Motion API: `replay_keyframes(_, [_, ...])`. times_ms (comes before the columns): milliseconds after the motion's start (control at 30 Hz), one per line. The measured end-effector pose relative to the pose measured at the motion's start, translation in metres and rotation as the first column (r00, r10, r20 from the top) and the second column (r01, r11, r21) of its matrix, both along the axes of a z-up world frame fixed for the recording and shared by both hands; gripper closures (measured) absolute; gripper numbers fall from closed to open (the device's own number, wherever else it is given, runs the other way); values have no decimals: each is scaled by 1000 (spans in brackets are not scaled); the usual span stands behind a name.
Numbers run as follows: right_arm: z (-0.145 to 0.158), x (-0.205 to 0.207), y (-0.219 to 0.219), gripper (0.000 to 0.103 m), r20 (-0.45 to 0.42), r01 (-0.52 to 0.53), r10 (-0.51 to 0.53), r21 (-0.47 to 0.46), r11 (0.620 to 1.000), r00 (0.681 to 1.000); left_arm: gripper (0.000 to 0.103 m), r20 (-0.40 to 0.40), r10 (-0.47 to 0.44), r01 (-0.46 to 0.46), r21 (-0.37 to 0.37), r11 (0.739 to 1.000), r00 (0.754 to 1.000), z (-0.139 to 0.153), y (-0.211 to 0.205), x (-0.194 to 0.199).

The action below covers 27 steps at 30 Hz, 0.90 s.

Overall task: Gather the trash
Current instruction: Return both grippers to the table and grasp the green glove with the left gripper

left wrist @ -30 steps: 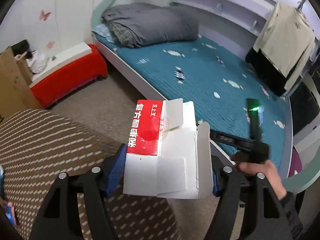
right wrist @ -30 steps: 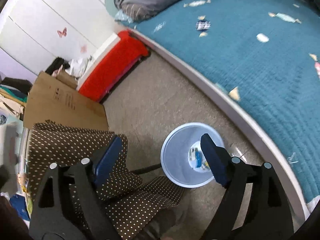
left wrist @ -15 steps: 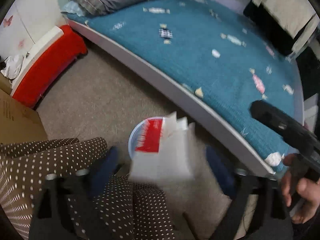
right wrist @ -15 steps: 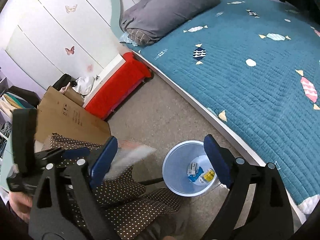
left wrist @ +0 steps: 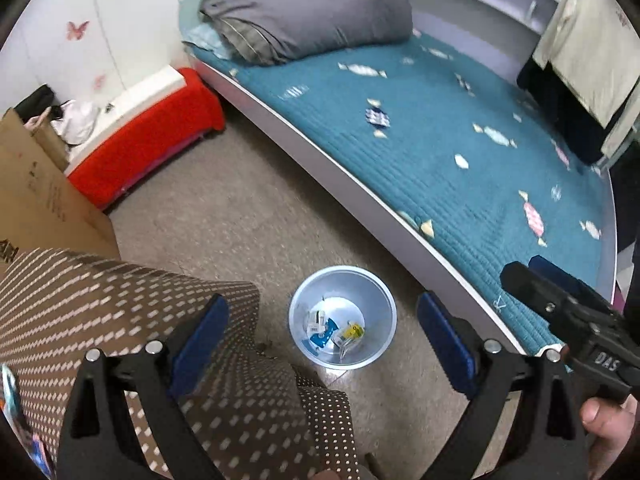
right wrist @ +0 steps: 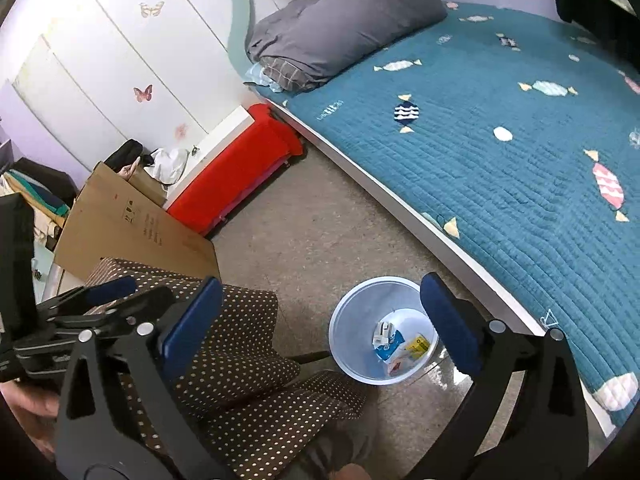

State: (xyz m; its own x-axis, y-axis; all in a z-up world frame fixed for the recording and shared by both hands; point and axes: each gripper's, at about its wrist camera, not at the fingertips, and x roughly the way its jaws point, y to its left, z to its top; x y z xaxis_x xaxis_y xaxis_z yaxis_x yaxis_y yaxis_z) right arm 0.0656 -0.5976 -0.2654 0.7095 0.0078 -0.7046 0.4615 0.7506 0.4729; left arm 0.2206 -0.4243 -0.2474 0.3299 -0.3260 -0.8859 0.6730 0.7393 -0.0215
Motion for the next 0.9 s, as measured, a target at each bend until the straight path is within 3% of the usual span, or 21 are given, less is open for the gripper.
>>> replay_keyframes(467, [76, -7, 81, 6, 81, -101, 109, -102, 990, 991, 9, 150, 97, -75, -147, 986, 984, 80, 98, -54])
replay_keyframes(900, [128, 2, 180, 6, 135, -255, 281, -184, 949, 950, 9, 211, 271, -224, -223, 949, 939, 111, 217, -77])
